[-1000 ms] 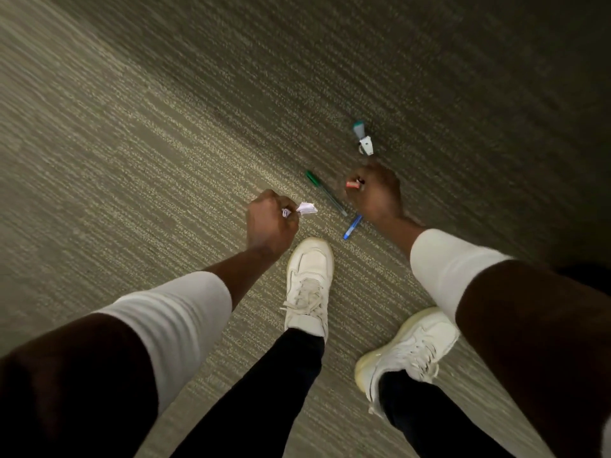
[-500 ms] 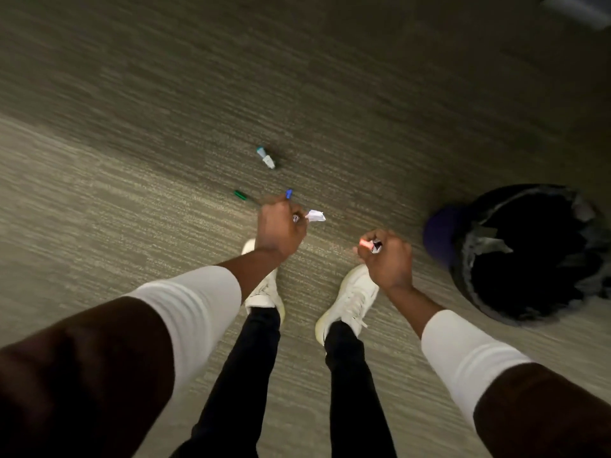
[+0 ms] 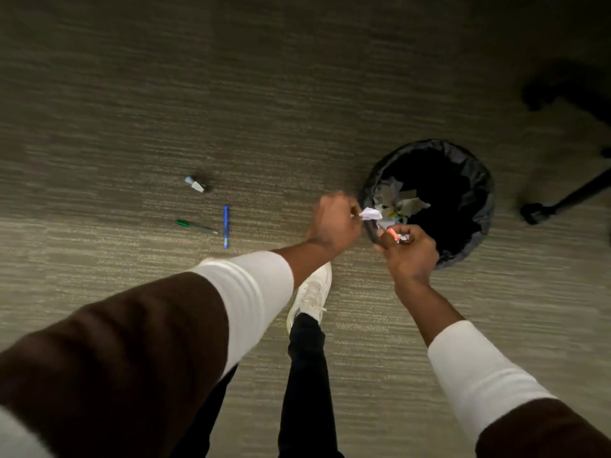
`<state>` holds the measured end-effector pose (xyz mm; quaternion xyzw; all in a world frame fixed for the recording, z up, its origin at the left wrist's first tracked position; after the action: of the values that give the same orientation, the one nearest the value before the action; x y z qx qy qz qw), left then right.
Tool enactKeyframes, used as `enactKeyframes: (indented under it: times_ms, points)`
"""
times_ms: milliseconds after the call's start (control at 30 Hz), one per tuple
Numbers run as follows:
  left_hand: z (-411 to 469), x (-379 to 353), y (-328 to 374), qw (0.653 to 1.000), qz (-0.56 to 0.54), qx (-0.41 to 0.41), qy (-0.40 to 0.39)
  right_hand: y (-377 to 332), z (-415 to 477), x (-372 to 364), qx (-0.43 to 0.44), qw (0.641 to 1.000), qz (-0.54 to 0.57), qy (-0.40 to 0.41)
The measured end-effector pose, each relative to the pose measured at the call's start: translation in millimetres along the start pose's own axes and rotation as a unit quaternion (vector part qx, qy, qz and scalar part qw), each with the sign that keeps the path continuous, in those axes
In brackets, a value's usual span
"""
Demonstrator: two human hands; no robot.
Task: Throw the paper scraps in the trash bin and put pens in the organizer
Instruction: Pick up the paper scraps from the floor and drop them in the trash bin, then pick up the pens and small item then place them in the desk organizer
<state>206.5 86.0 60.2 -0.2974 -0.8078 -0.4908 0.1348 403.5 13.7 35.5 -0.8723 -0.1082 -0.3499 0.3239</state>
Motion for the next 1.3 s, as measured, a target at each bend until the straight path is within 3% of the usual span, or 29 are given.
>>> enactKeyframes:
  times_ms: [100,167,400,567,733,867,1300]
  points:
    - [8.9,-36.6,34.1,1.0,0.006,0.002,-0.02,24.4,19.5,21.3,-0.094,0.99,0.099,0.026]
    - [13.4,-58.1,45.4,0.999,-0.006,0.028,-0.033,31.1,29.7,32.9,-0.107,0.986,0.126,0.036]
    - [19.2,-101.6,69.1,0.998,-0.012,0.019,-0.065,33.3,52.1,50.8,-0.06,0.987,0.147,-0.012]
    - [13.1,-102.7,60.1,0.996,-0.005,0.014,-0.086,42.1,51.2,54.3,-0.019,0.999,0.04,-0.008]
    - [-0.9,-86.5,14.2,0.994,0.01,0.062,-0.084,37.8,28.8,29.9,0.066,0.994,-0.081,-0.036]
    - [-18.4,-67.6,-35.1,0.991,0.011,0.104,-0.087,31.0,2.8,-12.9,0.106,0.984,-0.11,-0.089]
    - [-50.7,41.4,-206.8,0.968,0.022,0.223,-0.113,-26.6,-60.0,-174.4,0.138,0.924,-0.215,-0.284]
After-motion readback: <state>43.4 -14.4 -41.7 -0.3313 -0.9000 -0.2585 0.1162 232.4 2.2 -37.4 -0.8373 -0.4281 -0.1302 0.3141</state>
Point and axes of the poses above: each hand's wrist, its own z-axis towards the middle knuckle, its own x-axis out of the back of the hand, y = z × x, the point moved 8 cm from there along z, towards the middle knuckle, and after that the axes turned 9 degrees about -z, right-handed, at the moved point
